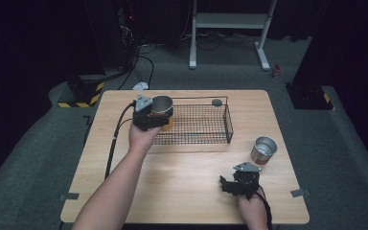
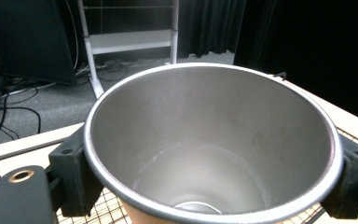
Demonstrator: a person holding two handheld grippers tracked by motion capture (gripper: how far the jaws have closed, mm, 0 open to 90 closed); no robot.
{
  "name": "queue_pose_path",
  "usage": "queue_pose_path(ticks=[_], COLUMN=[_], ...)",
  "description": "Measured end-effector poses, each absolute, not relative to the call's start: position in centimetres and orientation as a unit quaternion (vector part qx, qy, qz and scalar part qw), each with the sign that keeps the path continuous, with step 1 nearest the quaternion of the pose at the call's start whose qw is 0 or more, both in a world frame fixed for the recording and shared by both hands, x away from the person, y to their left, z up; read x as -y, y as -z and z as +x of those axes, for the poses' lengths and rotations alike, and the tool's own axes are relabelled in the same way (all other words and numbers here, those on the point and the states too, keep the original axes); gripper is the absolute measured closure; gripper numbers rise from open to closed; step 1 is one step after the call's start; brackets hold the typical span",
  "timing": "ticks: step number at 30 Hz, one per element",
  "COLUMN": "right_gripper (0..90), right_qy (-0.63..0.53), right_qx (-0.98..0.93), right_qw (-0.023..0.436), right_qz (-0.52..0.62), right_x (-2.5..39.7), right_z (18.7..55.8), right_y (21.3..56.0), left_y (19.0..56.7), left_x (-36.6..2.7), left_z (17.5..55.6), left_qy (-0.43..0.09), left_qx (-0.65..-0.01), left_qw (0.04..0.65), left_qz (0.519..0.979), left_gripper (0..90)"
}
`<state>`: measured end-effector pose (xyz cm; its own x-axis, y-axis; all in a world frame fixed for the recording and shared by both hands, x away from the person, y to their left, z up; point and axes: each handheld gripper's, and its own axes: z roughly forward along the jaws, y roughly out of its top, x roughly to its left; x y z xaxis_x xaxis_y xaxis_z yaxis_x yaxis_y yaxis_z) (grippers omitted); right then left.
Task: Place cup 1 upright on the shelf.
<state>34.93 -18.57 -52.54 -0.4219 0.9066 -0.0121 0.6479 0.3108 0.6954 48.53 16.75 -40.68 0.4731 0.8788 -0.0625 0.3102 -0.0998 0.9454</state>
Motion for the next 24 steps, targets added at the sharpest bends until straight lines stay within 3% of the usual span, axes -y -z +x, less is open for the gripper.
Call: queue_pose_path(ticks=[20, 24], right_gripper=[9.2, 9.2], right_qy=[-0.315, -0.315], right_qx=[-0.787, -0.788], right_qw=[0.205, 0.205], right_qz=[0.489, 0.488], right_x=[18.5, 18.5], right_z=[35.0, 35.0], right_y=[52.5, 52.5], left_y=[43.9, 44.5], left_x=[-17.2, -17.0], left_z=[50.3, 50.3], left_qy=[-0.254, -0.271], left_qx=[-0.473, -0.483], left_qw=[0.468, 0.447], left_qz=[0.702, 0.703], left_gripper=[13.4, 13.4])
